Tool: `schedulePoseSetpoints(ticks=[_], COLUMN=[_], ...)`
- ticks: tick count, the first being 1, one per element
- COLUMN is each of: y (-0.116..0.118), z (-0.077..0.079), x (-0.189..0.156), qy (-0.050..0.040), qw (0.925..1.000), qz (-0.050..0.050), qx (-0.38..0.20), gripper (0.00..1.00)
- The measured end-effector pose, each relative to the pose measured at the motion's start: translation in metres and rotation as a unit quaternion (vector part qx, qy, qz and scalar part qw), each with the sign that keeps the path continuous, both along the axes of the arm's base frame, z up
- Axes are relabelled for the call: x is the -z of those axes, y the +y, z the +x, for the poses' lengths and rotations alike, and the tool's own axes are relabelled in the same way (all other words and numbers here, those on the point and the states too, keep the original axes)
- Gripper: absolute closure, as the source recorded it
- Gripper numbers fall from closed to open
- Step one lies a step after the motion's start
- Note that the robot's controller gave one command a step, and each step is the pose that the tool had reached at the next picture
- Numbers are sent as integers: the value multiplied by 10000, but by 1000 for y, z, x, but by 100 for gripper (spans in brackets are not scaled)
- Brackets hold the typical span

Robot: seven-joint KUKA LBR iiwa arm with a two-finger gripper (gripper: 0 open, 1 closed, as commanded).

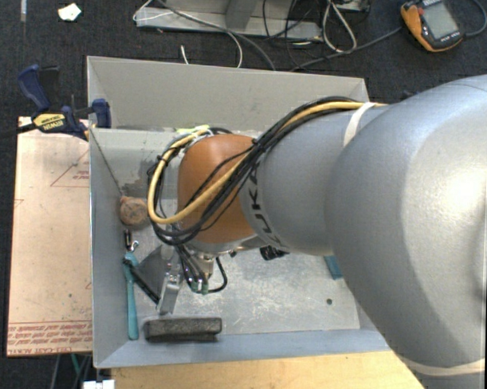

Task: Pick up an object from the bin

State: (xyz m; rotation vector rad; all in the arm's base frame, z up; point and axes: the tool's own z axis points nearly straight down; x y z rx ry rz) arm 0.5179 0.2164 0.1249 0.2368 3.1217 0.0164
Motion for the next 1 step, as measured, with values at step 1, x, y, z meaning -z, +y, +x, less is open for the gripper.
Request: schedulePoseSetpoints(ticks=[1], y=[-1], z=[-1], x=[35], qy=[-2], qw=[9988], qz=[7], qx=[-499], gripper=[0])
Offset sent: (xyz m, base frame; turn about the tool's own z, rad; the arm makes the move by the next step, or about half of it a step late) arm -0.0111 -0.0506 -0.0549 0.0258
